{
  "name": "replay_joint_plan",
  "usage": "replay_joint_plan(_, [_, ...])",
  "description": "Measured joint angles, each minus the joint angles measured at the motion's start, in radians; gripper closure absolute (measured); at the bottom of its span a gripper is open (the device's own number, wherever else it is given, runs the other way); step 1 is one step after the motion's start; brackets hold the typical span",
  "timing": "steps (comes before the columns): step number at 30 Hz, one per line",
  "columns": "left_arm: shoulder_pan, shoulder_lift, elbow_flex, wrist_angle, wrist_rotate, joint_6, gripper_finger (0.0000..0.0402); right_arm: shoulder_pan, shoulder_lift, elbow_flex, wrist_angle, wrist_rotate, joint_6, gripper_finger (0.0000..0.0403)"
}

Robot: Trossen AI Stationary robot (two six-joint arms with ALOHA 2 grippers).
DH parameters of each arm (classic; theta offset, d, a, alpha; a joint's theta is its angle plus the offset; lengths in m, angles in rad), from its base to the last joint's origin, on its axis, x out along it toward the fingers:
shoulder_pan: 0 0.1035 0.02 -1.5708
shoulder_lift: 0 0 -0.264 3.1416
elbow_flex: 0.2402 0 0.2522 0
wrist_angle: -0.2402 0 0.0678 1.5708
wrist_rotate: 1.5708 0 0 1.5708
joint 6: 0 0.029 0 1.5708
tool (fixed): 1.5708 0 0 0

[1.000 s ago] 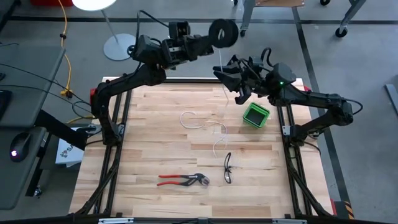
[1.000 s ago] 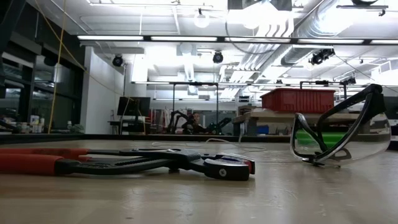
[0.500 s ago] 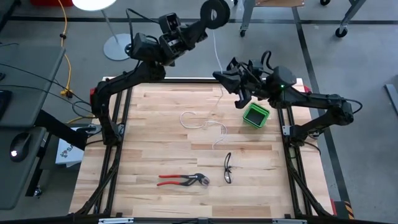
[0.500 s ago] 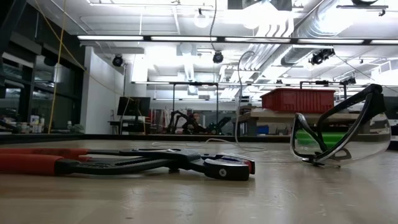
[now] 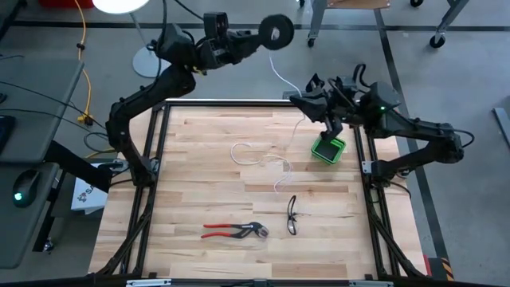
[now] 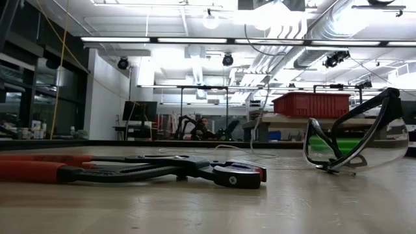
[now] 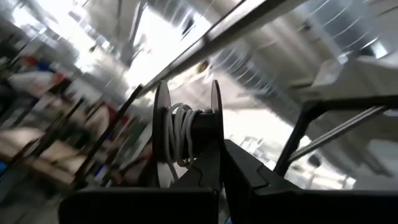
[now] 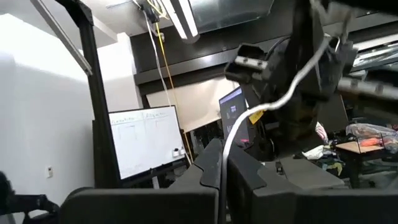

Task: Coil cords
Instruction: Coil the wire into the spool

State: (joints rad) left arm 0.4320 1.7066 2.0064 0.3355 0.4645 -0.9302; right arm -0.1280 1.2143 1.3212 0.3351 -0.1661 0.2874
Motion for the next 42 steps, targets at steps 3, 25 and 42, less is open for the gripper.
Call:
replay_joint_plan(3, [0.001, -0.024, 0.000, -0.109, 0.025, 0.053, 0.0401, 0.000, -0.025, 0.000, -0.031, -0.007, 0.000, 0.0403])
replay_joint_plan(25, [-0.029, -0.092, 0.000, -0.634, 0.154, 0.131, 0.0401, 0.000, -0.085, 0.001, -0.099, -0.070, -0.018, 0.0403])
replay_joint_plan(42, [-0.140, -0.090, 0.000, -0.735, 0.288, 0.053, 0.0401, -0.010, -0.075, 0.000, -0.022, -0.070, -0.053, 0.0403])
